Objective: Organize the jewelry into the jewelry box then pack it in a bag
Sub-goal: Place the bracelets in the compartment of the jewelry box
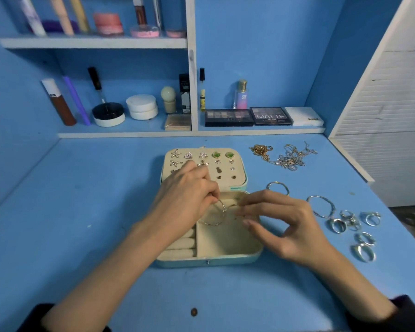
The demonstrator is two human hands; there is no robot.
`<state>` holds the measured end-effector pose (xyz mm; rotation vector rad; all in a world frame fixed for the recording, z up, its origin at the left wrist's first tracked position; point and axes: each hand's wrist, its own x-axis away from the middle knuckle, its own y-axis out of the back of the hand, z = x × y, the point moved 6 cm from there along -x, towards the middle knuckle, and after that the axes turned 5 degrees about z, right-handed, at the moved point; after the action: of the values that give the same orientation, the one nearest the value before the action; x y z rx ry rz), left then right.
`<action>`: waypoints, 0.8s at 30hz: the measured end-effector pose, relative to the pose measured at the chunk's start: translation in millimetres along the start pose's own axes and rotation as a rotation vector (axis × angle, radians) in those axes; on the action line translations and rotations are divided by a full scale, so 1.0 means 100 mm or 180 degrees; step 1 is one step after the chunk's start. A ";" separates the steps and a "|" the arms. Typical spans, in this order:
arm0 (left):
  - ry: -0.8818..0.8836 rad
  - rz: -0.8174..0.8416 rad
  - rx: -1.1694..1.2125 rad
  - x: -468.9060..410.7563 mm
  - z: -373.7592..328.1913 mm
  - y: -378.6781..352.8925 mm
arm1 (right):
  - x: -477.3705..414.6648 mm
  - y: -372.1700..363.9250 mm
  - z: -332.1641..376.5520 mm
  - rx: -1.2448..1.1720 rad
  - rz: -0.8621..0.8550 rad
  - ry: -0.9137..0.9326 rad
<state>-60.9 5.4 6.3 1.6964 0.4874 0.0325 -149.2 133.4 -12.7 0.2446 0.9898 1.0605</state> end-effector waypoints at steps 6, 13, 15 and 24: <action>0.0179 0.0018 0.0190 0.01 0.07 -0.03 | 0.00 -0.14 0.07 0.0157 0.0392 0.0211; -0.0129 0.0768 0.0403 -0.02 -0.01 -0.10 | 0.00 -0.22 0.10 0.0103 0.0808 0.0257; -0.0268 0.0962 0.0274 -0.01 -0.05 -0.14 | -0.01 -0.20 0.11 0.0167 0.0761 0.0302; -0.0576 0.1051 -0.0233 -0.01 -0.10 -0.18 | -0.01 -0.14 0.00 0.1093 0.0329 0.0041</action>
<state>-70.0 16.1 -8.5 1.6737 0.0674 0.1334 -141.3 125.3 -20.4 0.5753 1.1793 0.9815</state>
